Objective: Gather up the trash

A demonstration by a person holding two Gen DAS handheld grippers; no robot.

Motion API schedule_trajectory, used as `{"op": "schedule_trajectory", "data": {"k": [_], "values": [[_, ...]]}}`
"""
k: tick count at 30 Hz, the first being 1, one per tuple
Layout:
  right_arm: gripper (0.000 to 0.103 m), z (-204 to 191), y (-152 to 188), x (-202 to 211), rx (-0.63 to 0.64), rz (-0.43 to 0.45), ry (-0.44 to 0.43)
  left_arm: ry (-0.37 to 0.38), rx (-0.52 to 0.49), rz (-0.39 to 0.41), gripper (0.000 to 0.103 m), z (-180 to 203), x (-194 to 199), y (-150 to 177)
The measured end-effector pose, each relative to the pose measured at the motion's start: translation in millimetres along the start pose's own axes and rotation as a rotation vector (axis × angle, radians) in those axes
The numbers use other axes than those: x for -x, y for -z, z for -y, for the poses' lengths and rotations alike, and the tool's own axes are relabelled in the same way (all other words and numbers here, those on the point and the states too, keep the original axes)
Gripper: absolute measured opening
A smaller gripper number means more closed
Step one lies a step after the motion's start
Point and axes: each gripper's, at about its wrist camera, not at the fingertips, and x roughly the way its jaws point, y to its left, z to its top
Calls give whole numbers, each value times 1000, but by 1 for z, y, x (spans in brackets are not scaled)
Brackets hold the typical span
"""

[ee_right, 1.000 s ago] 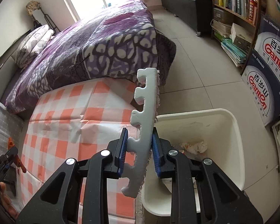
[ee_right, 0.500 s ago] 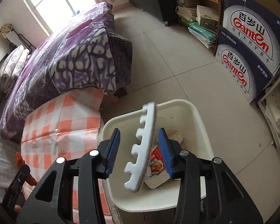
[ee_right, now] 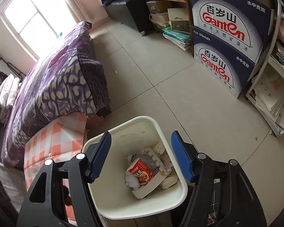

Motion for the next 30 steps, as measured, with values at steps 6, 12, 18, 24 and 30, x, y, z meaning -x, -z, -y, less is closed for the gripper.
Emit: {"op": "schedule_trajectory", "data": {"k": [6,12,18,24,30], "values": [[69,6,0,10,0,52,15,72,64,-39,55,-3,-14,2],[86,-10,10,34,87,201,87,-50,35,21,78,-2,4,16],[96,-33,42,56,213,329,154,-289,-54,194,88,2,37,39],[96,-46,78,54,264,334,162,-551,-85,440,96,-1,75,69],[96,-64,103,55,340,374,173,-671,-66,564,96,-17,96,75]]}}
